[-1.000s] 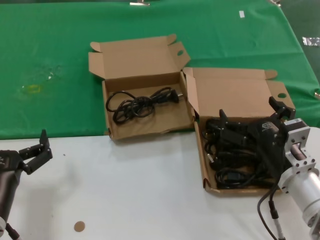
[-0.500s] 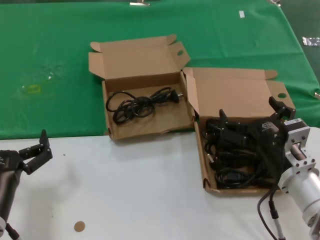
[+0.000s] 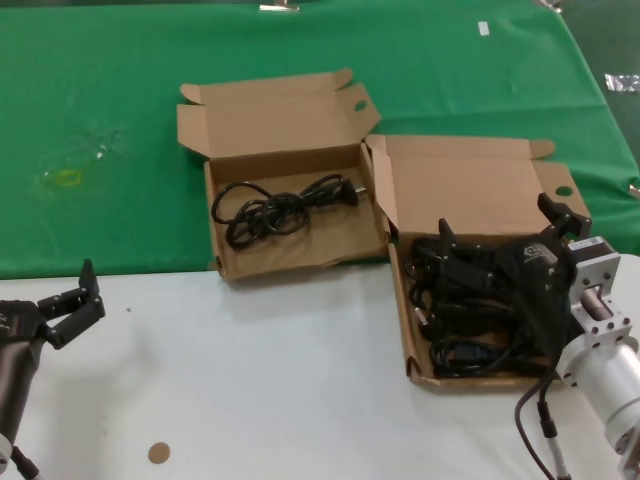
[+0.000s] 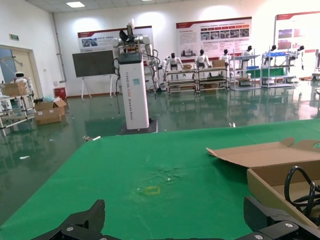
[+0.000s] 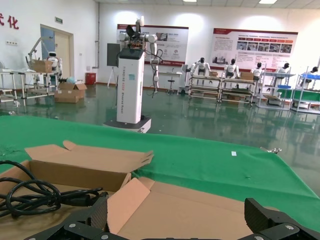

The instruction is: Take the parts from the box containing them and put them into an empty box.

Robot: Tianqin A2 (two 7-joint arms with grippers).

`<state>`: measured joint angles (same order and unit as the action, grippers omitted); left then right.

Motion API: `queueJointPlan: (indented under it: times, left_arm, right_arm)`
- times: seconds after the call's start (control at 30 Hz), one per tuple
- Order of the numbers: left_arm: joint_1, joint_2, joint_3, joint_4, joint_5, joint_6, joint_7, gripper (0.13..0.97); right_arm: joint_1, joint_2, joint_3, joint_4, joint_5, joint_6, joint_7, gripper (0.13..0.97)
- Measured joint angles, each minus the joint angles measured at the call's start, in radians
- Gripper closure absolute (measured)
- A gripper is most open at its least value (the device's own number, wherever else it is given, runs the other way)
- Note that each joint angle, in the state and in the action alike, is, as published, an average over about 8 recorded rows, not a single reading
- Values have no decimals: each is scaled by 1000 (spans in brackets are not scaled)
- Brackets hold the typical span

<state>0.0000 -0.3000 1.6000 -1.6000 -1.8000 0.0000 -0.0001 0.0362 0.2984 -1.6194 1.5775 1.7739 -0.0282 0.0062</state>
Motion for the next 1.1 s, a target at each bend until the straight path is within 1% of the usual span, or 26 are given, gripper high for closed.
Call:
queueJointPlan:
  times: [1.1]
  left_arm:
    - [0, 0, 0, 0, 0, 0, 0, 132]
  right_arm:
    - [0, 0, 0, 0, 0, 0, 0, 129]
